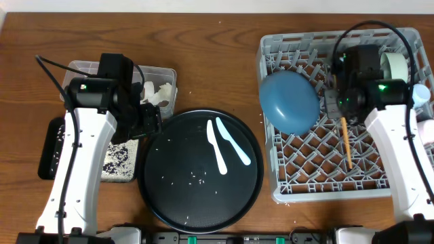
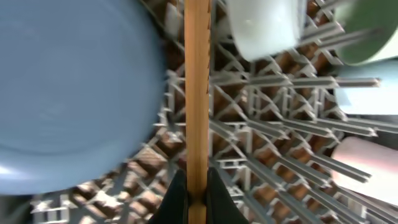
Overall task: Sort waste into correct bins and load items into the dishwasher rack
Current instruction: 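Carry the chopsticks to the rack and insert them upright, release, then move the right gripper back to the white utensils on the black tray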
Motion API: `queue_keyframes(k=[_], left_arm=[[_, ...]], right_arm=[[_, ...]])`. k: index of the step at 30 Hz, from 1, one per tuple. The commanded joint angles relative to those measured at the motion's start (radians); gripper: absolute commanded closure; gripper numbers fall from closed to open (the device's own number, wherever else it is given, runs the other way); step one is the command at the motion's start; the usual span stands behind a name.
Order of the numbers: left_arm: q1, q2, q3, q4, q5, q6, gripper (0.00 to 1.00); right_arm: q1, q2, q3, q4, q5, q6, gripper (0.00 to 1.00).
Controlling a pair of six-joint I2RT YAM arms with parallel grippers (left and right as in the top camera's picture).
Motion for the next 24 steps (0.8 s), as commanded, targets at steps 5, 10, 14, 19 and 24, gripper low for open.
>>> queue_keyframes(k=[5, 10, 14, 19, 24], left_arm=[[0.002, -0.001, -0.004, -0.004, -0.009, -0.013, 0.27], [0.002, -0.001, -0.004, -0.004, -0.009, -0.013, 0.27], [0.002, -0.001, -0.004, -0.005, -0.009, -0.013, 0.27], [0.002, -0.001, -0.004, -0.005, -0.009, -0.013, 0.26], [0.002, -0.001, -0.004, -0.005, -0.009, -0.013, 0.27]], right_arm=[[-0.068, 0.068, -0.087, 0.097, 0.042, -0.044, 0.99], [-0.07, 0.123, -0.114, 0.163, 0.032, -0.044, 0.99], [-0.07, 0.176, -0.114, 0.193, 0.032, -0.044, 0.99], [-0.07, 0.205, -0.114, 0.227, 0.028, -0.018, 0.66], [-0.062, 0.175, -0.076, 0.201, -0.01, 0.005, 0.47]])
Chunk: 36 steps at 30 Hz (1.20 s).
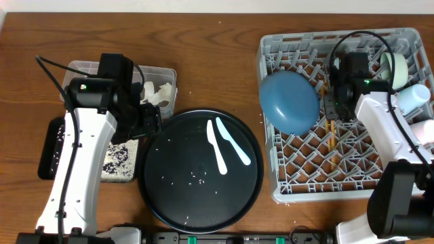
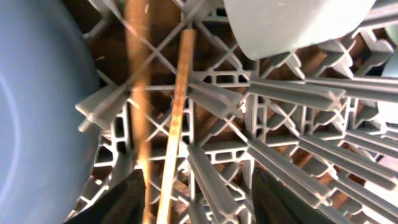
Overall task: Sort waste into correct bins and load items into the dishwasher rack
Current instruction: 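Move the right gripper back to the white utensils on the black tray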
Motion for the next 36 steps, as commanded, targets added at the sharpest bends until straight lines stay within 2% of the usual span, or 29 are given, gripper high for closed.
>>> queue_keyframes(k=[1, 9, 13, 17, 25, 31, 36], left_arm=[[0.002, -0.001, -0.004, -0.005, -0.009, -0.013, 0.27], [0.002, -0.001, -0.004, -0.004, -0.009, -0.013, 0.27], [0.002, -0.001, -0.004, -0.004, -0.009, -0.013, 0.27], [0.002, -0.001, -0.004, -0.004, -0.009, -0.013, 0.27], [0.002, -0.001, -0.004, -0.004, -0.009, -0.013, 0.27], [0.002, -0.001, -0.004, -0.004, -0.009, -0.013, 0.27], [0.002, -0.001, -0.004, -0.004, -0.009, -0.013, 0.27]], right_arm=[[0.003, -0.04, 0.043, -0.028, -0.056, 0.021, 0.46], [0.078, -0.208, 0.056, -0.038, -0.205, 0.021, 0.4], [0.166, -0.286, 0.056, -0.038, -0.325, 0.021, 0.39], [0.3, -0.299, 0.055, -0.037, -0.357, 0.04, 0.37], [0.576, -0.187, 0.055, -0.006, -0.352, 0.063, 0.36], [0.702, -0.045, 0.055, 0.048, -0.314, 0.089, 0.36], [0.763, 0.075, 0.055, 0.068, -0.2, 0.137, 0.36]])
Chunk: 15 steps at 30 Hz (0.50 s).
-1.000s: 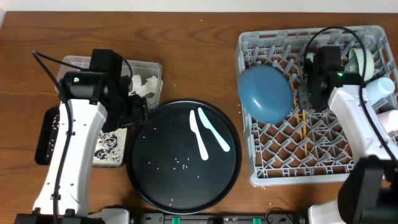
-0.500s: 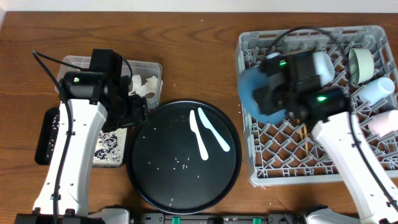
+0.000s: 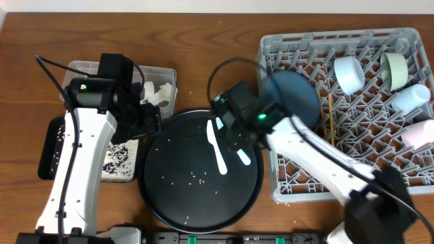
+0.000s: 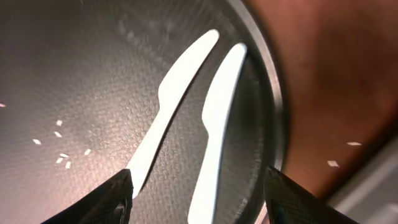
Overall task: Sort waste into correct bins and load items into the dishwasher rack
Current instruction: 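Move the right gripper back to the white utensils on the black tray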
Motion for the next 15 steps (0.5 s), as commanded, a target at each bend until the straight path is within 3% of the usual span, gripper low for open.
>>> queue_keyframes(k=[1, 8, 15], left_arm=[[0.002, -0.001, -0.004, -0.004, -0.009, -0.013, 0.27], [0.002, -0.001, -0.004, -0.003, -0.009, -0.013, 0.27], [0.002, -0.001, -0.004, 0.0, -0.009, -0.013, 0.27]], right_arm=[[0.031, 0.074, 0.015, -0.001, 0.094, 0.069, 0.36], [0.041, 0.175, 0.015, -0.042, 0.093, 0.2, 0.39], [0.041, 0.214, 0.005, -0.085, 0.093, 0.205, 0.39]])
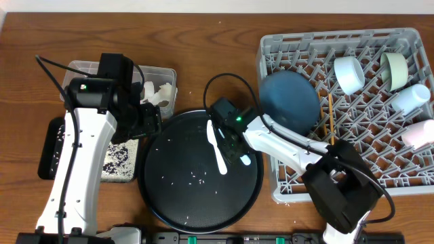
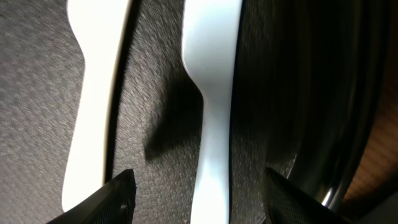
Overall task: Sort waste into correct bins and load items into the dishwasher rack
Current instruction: 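Move the right gripper back to the white utensils on the black tray, then grasp the white plastic spoon with the right gripper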
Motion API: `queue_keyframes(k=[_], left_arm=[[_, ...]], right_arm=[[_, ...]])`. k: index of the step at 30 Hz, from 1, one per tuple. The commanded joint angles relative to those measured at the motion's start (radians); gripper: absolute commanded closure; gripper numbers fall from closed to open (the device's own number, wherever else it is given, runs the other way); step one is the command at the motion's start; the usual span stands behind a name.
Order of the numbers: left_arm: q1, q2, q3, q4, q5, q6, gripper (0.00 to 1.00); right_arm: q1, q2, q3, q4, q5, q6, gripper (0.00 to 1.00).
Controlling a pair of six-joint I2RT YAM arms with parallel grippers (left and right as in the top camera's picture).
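Two white plastic utensils lie side by side on the round black tray [image 1: 196, 203]. My right gripper [image 2: 199, 183] is low over them and open, its dark fingers [image 2: 115, 199] standing either side of the right-hand utensil [image 2: 211, 93]; the left-hand utensil [image 2: 93, 93] lies outside the jaws. From overhead the right gripper [image 1: 234, 144] covers part of that utensil [image 1: 244, 160], with the other utensil [image 1: 217, 150] beside it. The grey dishwasher rack [image 1: 285, 193] holds a blue bowl [image 1: 291, 98], wooden chopsticks [image 1: 330, 118] and cups. My left gripper [image 1: 150, 120] hovers by the waste bin [image 1: 163, 73]; its jaws are unreadable.
A clear bin holds white scraps [image 1: 159, 91]. A tub of dark and white bits [image 1: 121, 163] and a black object [image 1: 51, 146] lie at the left. Rice grains [image 1: 196, 177] are scattered on the tray.
My right gripper has come down much closer to the tray, and the right-hand utensil now lies between its open fingers. The left arm has not moved.
My right gripper was shut on a wooden chopstick over the rack. Then it was open, with the chopstick lying in the rack. After that it was open above the two utensils on the black tray, and now it is low around the right-hand one.
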Motion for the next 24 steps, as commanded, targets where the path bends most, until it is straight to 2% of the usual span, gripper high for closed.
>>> queue_keyframes(k=[1, 14, 24], left_arm=[[0.002, -0.001, -0.004, -0.003, -0.009, -0.013, 0.27], [0.002, -0.001, -0.004, 0.005, -0.009, -0.013, 0.27], [0.002, -0.001, -0.004, 0.005, -0.009, -0.013, 0.27]], right_arm=[[0.006, 0.024, 0.003, -0.004, 0.014, 0.033, 0.39], [0.007, 0.051, 0.002, -0.09, 0.014, 0.122, 0.45], [0.007, 0.051, 0.002, -0.116, 0.014, 0.122, 0.71]])
